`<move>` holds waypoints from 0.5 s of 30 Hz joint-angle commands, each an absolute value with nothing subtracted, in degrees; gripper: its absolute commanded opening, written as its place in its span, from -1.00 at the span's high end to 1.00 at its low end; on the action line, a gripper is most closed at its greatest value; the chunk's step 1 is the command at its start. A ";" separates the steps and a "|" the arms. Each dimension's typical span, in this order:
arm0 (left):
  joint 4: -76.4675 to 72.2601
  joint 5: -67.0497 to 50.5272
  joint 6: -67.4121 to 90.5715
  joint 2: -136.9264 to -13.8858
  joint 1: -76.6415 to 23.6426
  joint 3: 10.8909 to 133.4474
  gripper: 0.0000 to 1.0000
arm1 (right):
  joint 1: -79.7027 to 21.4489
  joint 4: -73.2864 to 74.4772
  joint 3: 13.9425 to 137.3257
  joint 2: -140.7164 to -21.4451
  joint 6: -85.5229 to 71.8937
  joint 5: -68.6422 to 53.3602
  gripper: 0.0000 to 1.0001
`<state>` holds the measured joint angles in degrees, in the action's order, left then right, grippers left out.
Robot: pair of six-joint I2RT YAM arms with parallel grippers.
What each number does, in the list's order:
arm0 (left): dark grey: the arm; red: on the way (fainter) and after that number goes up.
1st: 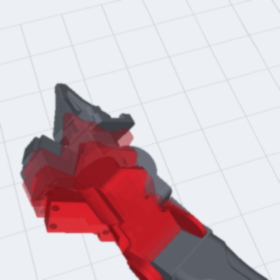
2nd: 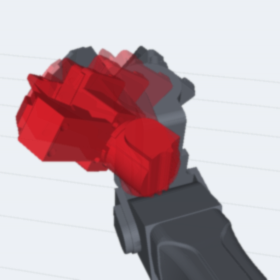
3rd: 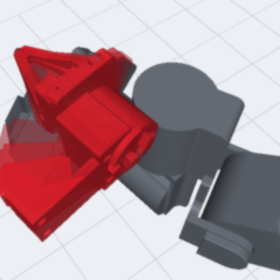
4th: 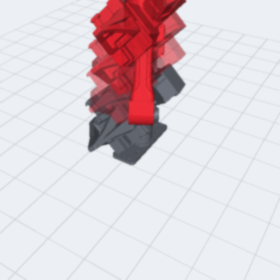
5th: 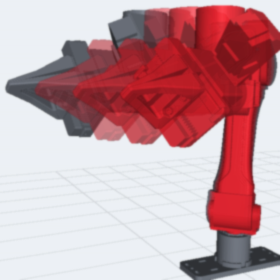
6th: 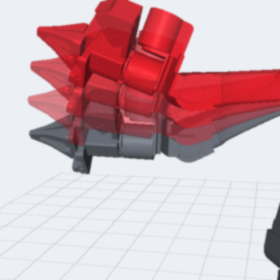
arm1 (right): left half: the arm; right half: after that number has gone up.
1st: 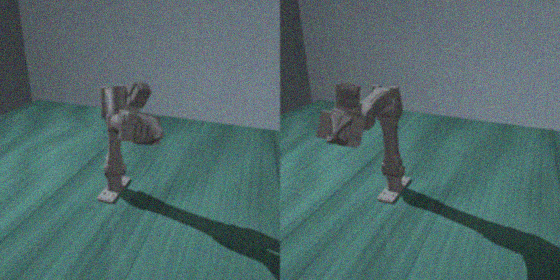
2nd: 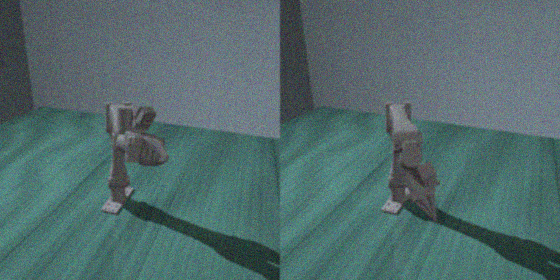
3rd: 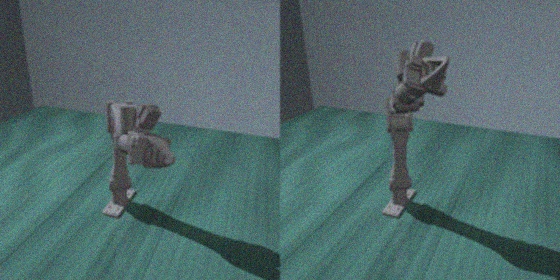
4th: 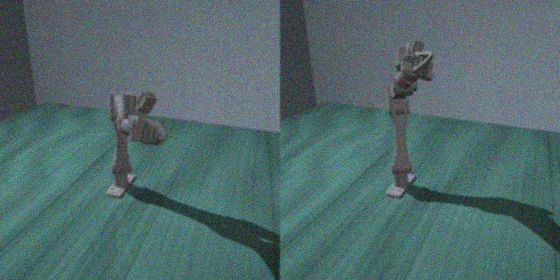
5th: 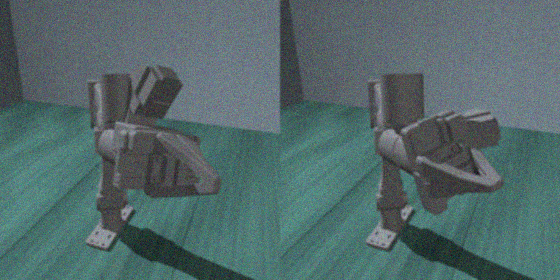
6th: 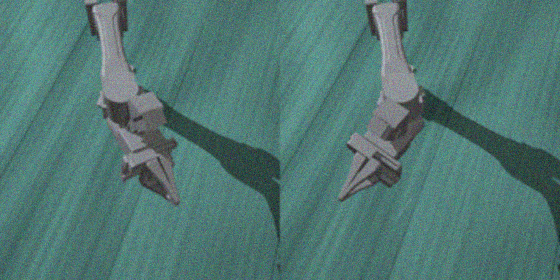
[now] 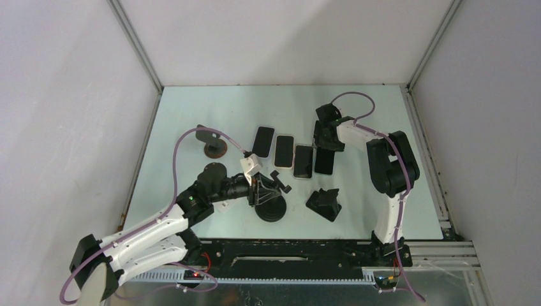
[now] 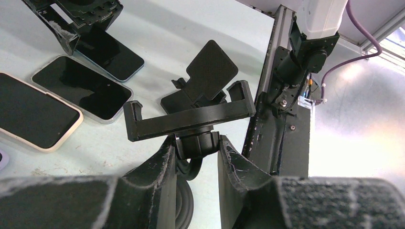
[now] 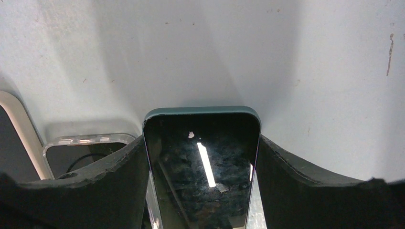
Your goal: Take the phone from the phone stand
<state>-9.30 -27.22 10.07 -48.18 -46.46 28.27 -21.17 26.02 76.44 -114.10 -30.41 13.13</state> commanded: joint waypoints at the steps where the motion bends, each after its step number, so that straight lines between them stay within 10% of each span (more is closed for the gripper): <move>1: -12.05 -27.77 9.54 -47.87 -46.20 30.39 1.00 | -21.33 26.72 78.22 -115.07 -29.11 14.73 -0.10; 15: -12.06 -28.04 9.57 -47.27 -46.23 29.98 1.00 | -21.43 27.47 78.23 -114.88 -28.22 12.51 -0.57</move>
